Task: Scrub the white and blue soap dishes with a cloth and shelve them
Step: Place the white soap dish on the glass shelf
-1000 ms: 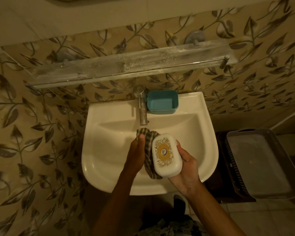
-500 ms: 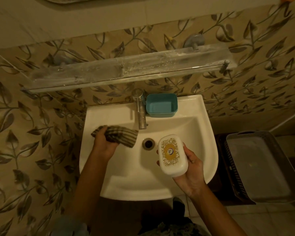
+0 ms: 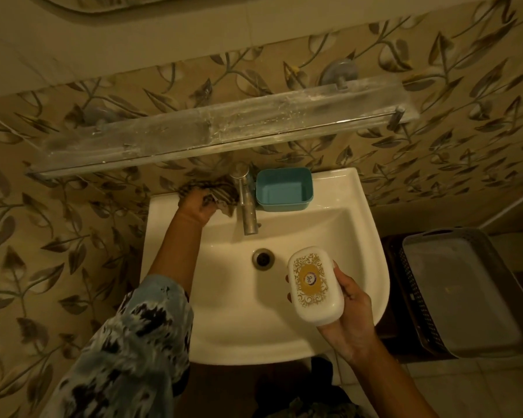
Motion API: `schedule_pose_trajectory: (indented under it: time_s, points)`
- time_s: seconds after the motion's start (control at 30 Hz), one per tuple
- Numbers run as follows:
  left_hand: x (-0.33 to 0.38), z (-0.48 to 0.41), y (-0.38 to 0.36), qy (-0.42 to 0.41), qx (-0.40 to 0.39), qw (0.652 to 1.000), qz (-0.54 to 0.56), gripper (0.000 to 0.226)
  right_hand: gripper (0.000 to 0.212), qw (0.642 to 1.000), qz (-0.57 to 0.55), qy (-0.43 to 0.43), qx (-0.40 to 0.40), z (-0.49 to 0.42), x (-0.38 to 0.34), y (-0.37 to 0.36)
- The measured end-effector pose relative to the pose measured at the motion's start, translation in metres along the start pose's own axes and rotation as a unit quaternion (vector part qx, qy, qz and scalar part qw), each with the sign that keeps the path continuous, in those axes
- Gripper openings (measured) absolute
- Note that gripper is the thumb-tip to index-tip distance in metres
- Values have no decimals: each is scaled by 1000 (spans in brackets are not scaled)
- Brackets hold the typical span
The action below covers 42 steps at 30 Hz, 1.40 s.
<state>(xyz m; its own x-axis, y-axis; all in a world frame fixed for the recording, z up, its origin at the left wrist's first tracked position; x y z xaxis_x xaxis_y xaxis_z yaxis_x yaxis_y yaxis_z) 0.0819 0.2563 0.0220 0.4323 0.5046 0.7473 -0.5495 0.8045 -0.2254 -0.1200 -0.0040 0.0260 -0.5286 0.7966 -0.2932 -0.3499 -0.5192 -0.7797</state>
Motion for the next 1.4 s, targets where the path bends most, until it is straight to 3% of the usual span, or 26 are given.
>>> schedule_pose_trajectory:
  time_s: [0.3, 0.43, 0.5, 0.67, 0.77, 0.87, 1.0, 1.13, 1.2, 1.4]
  points:
    - [-13, 6, 16, 20, 21, 999, 23, 42, 50, 1000, 4, 7, -12, -2, -5, -5]
    - [-27, 40, 23, 0, 39, 999, -31, 38, 46, 999, 30, 9, -30, -8, -2, -20]
    - [-41, 68, 22, -2, 9, 998, -62, 34, 44, 998, 46, 2, -54, -9, 0, -30]
    - [-58, 136, 12, -25, -154, 973, -173, 22, 47, 988, 131, -16, -82, -15, 5, -58]
    - [-53, 164, 7, -84, -230, 932, -267, 54, 53, 947, 312, -4, -81, -15, 5, -75]
    - [-43, 182, 8, -120, -277, 886, -353, 47, 56, 886, 456, 26, -76, -18, 0, -87]
    - [-22, 194, 19, -123, -274, 895, -330, 28, 55, 793, 597, 74, -97, -22, -13, -103]
    - [0, 202, 33, -196, -219, 903, -313, 22, 44, 722, 678, 88, -105, -23, -22, -115]
    - [10, 203, 41, -228, -183, 907, -302, 23, 44, 718, 682, 110, -88, -21, -28, -118]
    - [39, 211, 47, -319, -159, 891, -280, 35, 75, 737, 639, 202, -87, -5, -46, -153]
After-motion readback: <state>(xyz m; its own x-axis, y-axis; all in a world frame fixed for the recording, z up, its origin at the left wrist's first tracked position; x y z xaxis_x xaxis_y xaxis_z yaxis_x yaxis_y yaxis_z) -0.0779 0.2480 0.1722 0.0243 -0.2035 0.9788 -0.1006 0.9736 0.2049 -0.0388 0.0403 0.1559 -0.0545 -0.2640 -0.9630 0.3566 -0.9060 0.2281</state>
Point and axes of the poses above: each hand's wrist, its own z-axis away from the middle knuckle, its own y-axis out of the back of the hand, x = y × z, the point moved 4 cm from there along -z, towards the middle knuckle, and after that the axes turned 3 degrees about z, right-handed, at the moved point
